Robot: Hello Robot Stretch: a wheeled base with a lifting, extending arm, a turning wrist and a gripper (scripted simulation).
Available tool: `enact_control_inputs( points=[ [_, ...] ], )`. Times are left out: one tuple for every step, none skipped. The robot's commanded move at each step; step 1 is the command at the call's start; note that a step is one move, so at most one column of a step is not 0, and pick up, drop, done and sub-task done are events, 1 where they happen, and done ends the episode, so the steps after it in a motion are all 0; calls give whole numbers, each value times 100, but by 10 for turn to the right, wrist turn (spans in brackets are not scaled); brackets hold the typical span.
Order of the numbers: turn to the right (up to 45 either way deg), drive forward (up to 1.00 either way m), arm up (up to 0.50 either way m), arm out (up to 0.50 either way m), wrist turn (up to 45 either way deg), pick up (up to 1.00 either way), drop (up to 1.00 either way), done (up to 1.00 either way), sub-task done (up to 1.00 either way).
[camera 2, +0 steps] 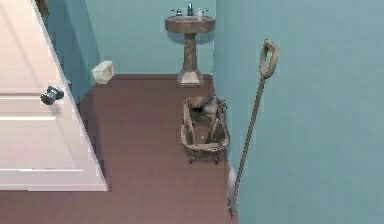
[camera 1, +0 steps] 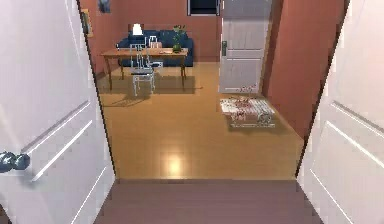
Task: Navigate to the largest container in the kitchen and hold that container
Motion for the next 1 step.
enact_control_inputs(
  points=[
    [-450, 0, 0, 0, 0, 0, 0, 0, 0]
  ],
)
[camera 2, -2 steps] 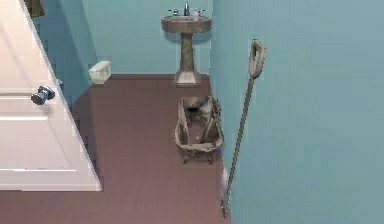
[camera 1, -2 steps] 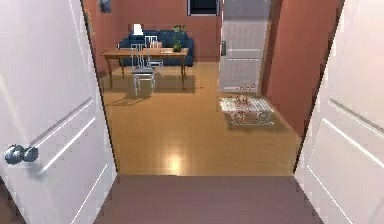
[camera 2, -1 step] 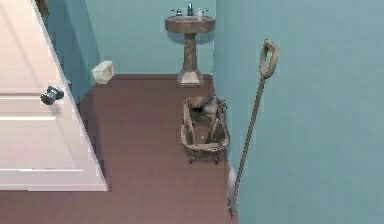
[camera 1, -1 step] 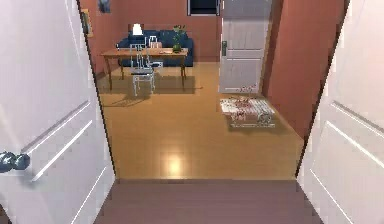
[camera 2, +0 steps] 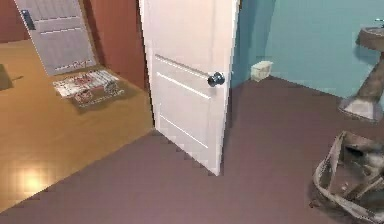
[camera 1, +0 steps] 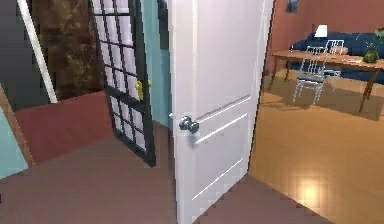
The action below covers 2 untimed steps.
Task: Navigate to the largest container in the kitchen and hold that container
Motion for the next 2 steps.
enact_control_inputs(
  points=[
    [-330, 0, 0, 0, 0, 0, 0, 0, 0],
    [0, 100, 0, 0, 0, 0, 0, 0, 0]
  ],
)
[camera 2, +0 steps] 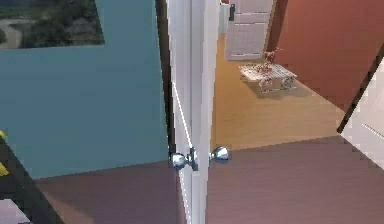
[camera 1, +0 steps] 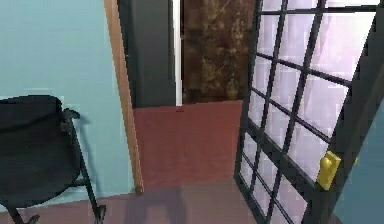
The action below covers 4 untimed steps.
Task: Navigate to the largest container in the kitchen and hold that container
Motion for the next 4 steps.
enact_control_inputs(
  points=[
    [-30, 0, 0, 0, 0, 0, 0, 0, 0],
    [0, 100, 0, 0, 0, 0, 0, 0, 0],
    [0, 55, 0, 0, 0, 0, 0, 0, 0],
    [240, 0, 0, 0, 0, 0, 0, 0, 0]
  ],
)
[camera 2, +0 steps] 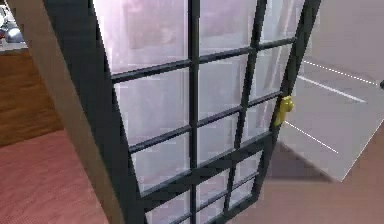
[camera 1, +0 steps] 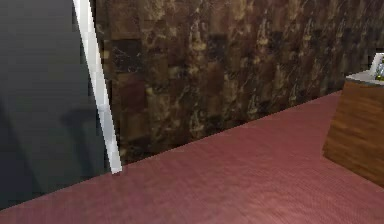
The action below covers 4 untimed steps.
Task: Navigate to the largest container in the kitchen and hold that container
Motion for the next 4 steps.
enact_control_inputs(
  points=[
    [0, 60, 0, 0, 0, 0, 0, 0, 0],
    [270, 0, 0, 0, 0, 0, 0, 0, 0],
    [0, 100, 0, 0, 0, 0, 0, 0, 0],
    [30, 0, 0, 0, 0, 0, 0, 0, 0]
  ],
)
